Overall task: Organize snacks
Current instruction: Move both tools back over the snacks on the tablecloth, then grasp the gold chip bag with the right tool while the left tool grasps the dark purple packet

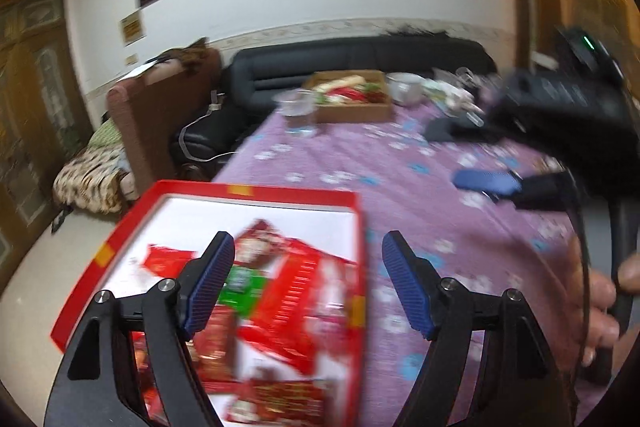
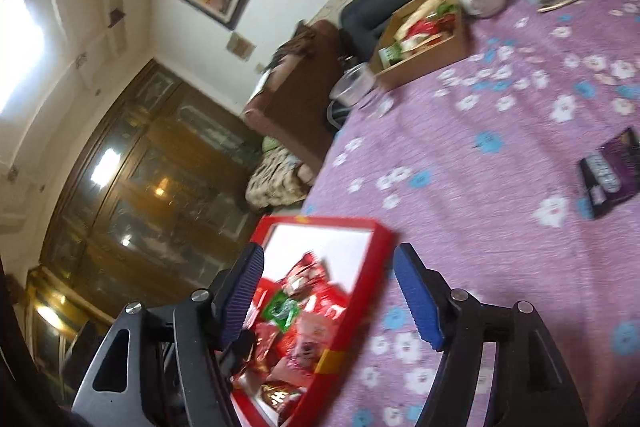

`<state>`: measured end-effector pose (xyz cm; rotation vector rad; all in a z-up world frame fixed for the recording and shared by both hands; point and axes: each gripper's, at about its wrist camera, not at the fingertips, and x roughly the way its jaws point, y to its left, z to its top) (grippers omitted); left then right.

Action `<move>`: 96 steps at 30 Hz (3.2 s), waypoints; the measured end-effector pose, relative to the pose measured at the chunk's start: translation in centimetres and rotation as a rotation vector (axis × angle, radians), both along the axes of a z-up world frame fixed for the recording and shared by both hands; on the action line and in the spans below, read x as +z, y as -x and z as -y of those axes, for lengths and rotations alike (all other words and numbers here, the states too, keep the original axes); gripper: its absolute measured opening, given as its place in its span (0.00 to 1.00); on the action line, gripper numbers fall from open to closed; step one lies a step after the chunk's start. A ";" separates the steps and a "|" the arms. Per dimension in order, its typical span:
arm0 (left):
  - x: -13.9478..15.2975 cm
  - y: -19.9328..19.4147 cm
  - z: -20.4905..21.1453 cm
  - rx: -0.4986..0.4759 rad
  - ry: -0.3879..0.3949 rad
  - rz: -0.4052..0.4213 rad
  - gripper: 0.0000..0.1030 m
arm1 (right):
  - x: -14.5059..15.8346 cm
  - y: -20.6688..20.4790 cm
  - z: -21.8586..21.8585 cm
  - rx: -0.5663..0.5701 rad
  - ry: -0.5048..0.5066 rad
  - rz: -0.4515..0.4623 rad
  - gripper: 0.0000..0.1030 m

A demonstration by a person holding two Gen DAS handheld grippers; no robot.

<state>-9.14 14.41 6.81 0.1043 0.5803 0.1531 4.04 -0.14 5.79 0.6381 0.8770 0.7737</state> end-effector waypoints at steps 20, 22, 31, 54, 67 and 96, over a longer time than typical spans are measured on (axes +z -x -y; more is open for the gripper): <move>0.1 -10.2 11.7 -0.362 -0.054 -0.158 0.80 | -1.6 -3.3 26.1 -0.581 0.161 -0.138 0.79; -0.5 -11.8 12.8 -0.404 -0.038 -0.178 0.80 | -3.2 -4.3 26.5 -0.546 0.134 -0.190 0.79; -2.4 -15.8 15.5 -0.560 -0.064 -0.208 0.80 | -4.2 -5.3 26.5 -0.546 0.118 -0.154 0.79; -5.7 -17.9 19.0 -0.711 -0.053 -0.300 0.46 | -6.4 -6.9 26.3 -0.468 -0.025 -0.232 0.37; -6.0 -17.8 18.0 -0.630 0.034 -0.350 0.65 | -6.5 -7.4 25.1 -0.442 0.026 -0.227 0.66; -5.5 -17.6 15.0 -0.608 0.157 -0.361 0.26 | -3.8 -5.6 24.3 -0.462 0.082 -0.058 0.39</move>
